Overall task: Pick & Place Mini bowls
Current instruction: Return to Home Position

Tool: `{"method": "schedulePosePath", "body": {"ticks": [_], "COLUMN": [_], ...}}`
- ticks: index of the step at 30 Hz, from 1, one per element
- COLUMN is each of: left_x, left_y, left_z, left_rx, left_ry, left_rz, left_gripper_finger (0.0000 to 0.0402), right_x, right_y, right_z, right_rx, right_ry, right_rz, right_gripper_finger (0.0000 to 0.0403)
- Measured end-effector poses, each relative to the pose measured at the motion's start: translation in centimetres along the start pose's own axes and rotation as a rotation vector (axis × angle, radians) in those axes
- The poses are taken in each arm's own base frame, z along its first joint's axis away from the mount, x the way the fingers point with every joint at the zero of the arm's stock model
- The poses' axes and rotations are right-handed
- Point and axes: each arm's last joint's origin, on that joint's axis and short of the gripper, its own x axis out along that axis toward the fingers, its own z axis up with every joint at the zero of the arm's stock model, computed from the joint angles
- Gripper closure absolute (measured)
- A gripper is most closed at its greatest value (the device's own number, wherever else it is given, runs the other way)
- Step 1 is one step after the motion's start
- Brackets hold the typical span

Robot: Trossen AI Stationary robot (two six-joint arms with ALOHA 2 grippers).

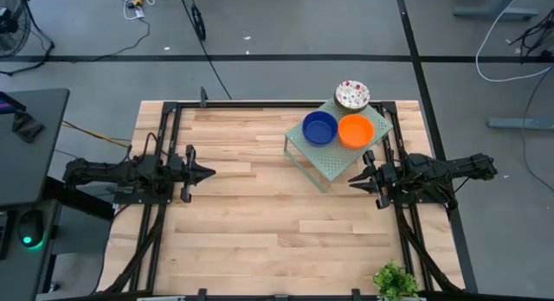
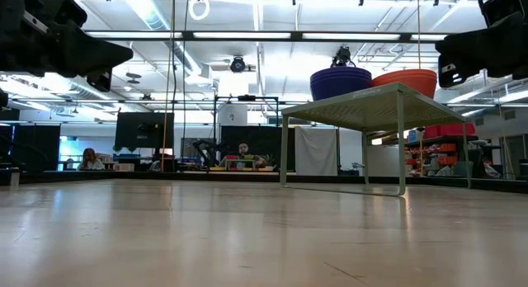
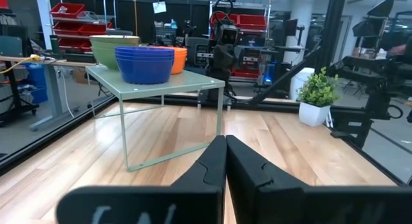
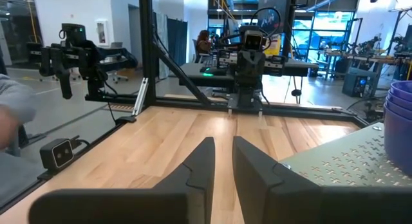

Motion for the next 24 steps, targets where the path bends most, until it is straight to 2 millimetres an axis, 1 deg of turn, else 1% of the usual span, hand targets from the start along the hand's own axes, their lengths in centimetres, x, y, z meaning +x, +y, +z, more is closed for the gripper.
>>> {"method": "schedulePosePath", "body": {"ticks": [16,24], "left_x": [0.0,0.0], "left_y": [-0.01,-0.01], "left_z": [0.07,0.08], "left_rx": [-0.001,-0.002], "left_ry": [-0.007,-0.008], "left_rz": [-0.002,-0.001], "left_gripper_finger": [0.0388,0.0388], "right_x": [-0.04,-0.11], "right_y": [-0.25,-0.97], "right_z": [0.04,-0.09], "right_rx": [-0.001,0.157], "right_ry": [-0.004,0.001], "right_rz": [-0.026,-0.101], "right_gripper_finger": [0.0344,0.0344]}}
